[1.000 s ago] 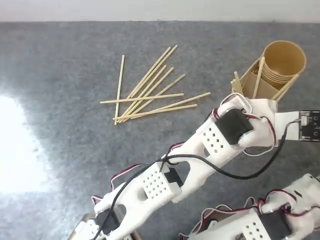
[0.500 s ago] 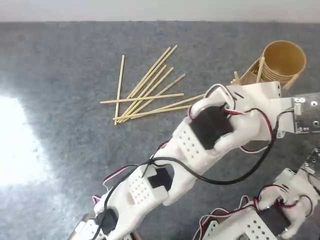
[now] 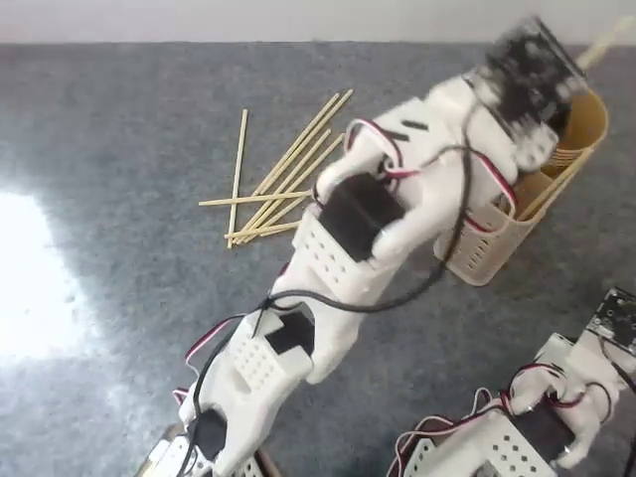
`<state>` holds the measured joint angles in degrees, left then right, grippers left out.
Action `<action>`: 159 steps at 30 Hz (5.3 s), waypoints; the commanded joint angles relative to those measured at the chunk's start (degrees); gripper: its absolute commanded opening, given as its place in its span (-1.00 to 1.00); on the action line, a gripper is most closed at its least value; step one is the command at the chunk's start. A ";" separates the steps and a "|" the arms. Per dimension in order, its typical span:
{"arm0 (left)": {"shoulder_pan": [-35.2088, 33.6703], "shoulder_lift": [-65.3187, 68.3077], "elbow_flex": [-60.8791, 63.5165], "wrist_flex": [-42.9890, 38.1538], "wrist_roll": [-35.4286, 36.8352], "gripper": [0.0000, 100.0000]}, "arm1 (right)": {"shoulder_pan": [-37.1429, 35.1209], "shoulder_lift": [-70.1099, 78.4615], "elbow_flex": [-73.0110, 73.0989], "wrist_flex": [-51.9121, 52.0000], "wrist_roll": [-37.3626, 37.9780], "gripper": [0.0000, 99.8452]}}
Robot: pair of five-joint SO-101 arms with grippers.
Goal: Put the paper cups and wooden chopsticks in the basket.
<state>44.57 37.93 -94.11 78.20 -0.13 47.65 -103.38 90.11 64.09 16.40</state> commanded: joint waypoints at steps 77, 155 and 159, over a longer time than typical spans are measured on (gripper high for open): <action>1.32 7.91 -1.98 -2.29 3.69 -0.76 | -7.08 -0.40 4.04 -4.26 1.05 -0.98; -56.70 -97.41 164.53 -33.05 -15.65 -0.88 | -19.47 0.22 -26.90 10.24 14.51 -0.70; -56.70 -96.97 164.97 -31.82 -14.51 -0.88 | -20.00 0.40 -32.97 10.15 14.68 -0.70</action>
<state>-11.78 -57.98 70.90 47.69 -15.34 28.48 -103.91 62.86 74.20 30.02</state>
